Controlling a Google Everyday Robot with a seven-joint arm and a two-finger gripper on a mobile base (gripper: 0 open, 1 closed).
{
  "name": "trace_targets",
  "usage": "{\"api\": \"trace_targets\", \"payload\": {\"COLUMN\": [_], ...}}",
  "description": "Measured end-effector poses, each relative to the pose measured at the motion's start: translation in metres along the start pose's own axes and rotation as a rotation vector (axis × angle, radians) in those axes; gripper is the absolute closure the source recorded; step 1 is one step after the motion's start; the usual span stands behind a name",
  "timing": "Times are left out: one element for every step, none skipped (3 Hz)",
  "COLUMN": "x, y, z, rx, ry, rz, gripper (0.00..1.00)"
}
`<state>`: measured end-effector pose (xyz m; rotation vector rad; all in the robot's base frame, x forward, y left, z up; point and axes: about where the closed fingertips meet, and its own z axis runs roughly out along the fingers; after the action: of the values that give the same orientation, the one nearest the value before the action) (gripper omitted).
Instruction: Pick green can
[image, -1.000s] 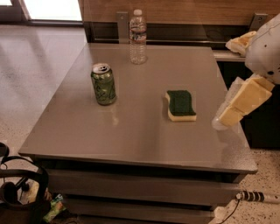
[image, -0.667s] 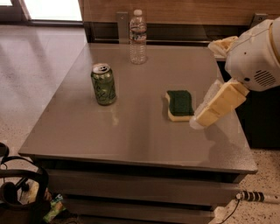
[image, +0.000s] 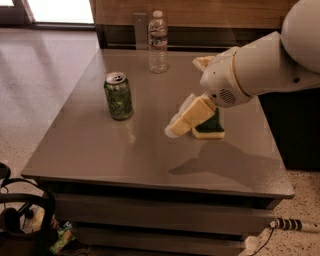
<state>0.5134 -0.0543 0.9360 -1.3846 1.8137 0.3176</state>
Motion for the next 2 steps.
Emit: {"api": "trace_targets", "payload": {"x": [-0.0001, 0.0], "y": [0.0, -0.0023], "z": [0.0, 0.0055], "rx": [0.0, 0.0], "ry": [0.0, -0.021], "rz": [0.0, 0.009], "gripper": [0.0, 0.0]}}
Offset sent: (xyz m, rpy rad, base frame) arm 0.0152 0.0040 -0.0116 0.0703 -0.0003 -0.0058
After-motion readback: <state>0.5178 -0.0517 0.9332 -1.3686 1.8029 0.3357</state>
